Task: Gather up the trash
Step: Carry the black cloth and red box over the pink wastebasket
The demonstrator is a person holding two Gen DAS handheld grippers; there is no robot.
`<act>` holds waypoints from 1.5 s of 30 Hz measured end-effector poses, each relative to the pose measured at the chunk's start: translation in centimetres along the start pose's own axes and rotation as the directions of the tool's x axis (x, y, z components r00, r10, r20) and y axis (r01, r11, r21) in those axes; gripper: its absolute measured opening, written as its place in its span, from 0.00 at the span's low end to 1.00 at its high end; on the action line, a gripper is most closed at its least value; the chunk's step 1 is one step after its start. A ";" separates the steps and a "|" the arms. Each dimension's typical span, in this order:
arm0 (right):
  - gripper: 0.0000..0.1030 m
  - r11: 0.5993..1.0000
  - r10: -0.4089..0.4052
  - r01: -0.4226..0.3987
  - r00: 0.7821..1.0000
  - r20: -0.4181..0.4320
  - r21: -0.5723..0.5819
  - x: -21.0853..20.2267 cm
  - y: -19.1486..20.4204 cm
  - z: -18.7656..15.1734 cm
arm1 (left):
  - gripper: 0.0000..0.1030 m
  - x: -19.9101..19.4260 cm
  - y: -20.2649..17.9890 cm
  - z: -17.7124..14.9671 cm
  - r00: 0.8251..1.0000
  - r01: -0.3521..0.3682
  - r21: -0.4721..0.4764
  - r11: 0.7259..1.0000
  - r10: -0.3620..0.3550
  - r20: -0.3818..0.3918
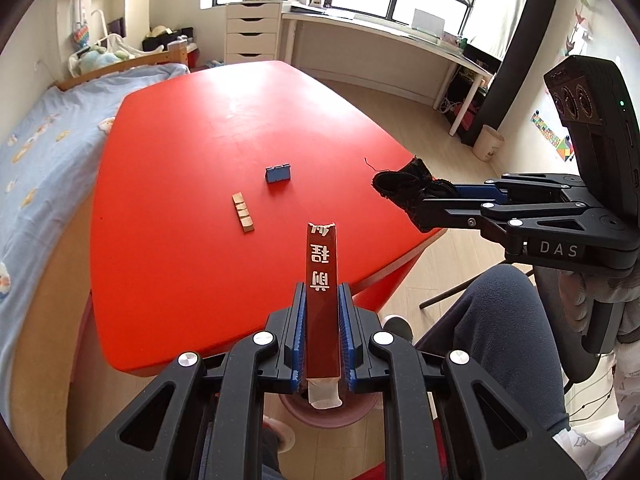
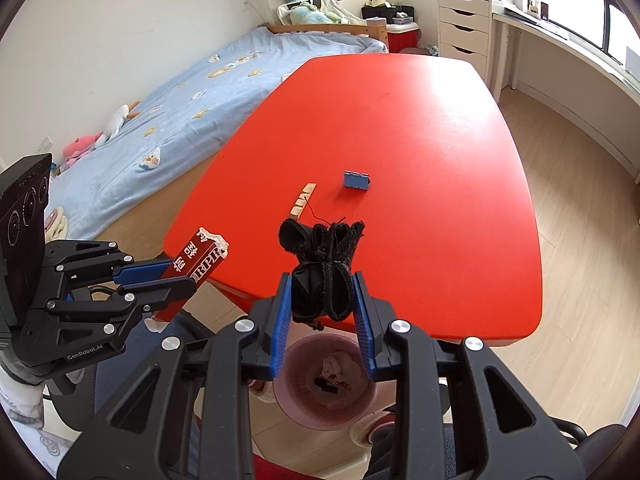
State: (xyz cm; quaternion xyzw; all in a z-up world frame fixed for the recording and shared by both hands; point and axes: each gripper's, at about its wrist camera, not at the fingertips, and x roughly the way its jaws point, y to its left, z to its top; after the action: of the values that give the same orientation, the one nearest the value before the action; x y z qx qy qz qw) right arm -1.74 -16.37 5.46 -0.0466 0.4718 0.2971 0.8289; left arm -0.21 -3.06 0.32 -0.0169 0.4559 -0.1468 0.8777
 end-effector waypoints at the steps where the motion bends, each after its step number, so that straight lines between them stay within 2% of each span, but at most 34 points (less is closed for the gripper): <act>1: 0.28 1.000 0.002 -0.002 1.000 -0.001 -0.002 -0.3 0.1 -0.5 | 0.15 -0.1 -0.1 -0.3 1.000 -0.003 0.001 1.000 0.003 -0.002; 12: 0.28 1.000 0.024 -0.024 0.999 -0.043 0.001 -1.5 1.1 -5.6 | 0.15 -0.5 -0.7 -3.8 0.999 0.024 -0.058 0.998 -0.026 -0.028; 18: 0.28 0.999 0.036 -0.036 0.997 -0.071 0.007 -1.3 1.5 -7.2 | 0.15 -0.4 -1.1 -5.0 0.998 0.037 -0.064 0.997 -0.040 -0.049; 45: 0.29 0.997 0.073 -0.071 0.992 -0.100 0.028 -0.4 1.8 -8.1 | 0.15 0.2 -1.3 -5.4 0.995 0.076 -0.076 0.994 -0.081 -0.066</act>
State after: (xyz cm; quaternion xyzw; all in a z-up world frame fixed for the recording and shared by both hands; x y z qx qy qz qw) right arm -8.95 -17.91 1.68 -0.0342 0.5179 0.3180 0.7934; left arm -4.79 -3.83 -2.76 -0.0621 0.4899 -0.1646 0.8538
